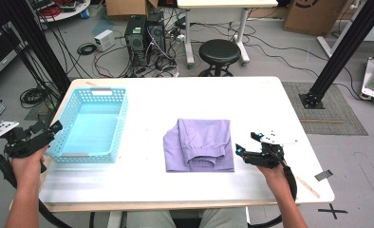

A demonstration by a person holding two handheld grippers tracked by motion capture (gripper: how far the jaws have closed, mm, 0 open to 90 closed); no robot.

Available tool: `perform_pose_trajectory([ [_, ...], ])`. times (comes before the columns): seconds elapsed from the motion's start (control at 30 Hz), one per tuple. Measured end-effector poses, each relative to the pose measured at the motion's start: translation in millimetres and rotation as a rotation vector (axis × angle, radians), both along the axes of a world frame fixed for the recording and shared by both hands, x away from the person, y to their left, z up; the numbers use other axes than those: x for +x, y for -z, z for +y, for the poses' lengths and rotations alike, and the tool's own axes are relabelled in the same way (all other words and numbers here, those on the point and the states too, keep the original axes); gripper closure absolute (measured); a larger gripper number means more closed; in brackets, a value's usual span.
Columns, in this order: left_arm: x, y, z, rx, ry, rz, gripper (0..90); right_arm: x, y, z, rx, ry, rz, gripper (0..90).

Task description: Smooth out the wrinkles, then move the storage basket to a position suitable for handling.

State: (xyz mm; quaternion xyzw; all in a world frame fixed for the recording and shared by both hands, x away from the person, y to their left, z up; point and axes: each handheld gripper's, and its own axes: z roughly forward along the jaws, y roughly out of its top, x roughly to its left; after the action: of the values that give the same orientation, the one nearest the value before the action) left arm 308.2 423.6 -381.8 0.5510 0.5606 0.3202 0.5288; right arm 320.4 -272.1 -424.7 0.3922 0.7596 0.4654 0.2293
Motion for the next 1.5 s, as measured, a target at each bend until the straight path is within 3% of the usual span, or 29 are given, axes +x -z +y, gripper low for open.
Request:
perform_pose_trajectory([
  [0.2,3.1,-7.4,-10.3,0.014,0.053,-0.015,22.9,1.3,-0.9,-2.4,-0.004,-0.001,-0.014,21.4],
  [0.4,2.0,-10.9,-19.9,0.022,0.064,-0.04,22.9,2.3,-1.6,-4.3,-0.001,0.005,-0.007,21.4],
  [1.0,0.9,-14.7,-41.8,0.034,0.122,-0.041,22.9,3.9,-1.4,-3.6,-0.001,0.0,-0.01,21.4],
  [1.5,8.5,-17.2,-66.1,0.055,0.181,-0.025,22.9,2.9,-2.6,-6.5,0.0,0.006,-0.013,21.4],
])
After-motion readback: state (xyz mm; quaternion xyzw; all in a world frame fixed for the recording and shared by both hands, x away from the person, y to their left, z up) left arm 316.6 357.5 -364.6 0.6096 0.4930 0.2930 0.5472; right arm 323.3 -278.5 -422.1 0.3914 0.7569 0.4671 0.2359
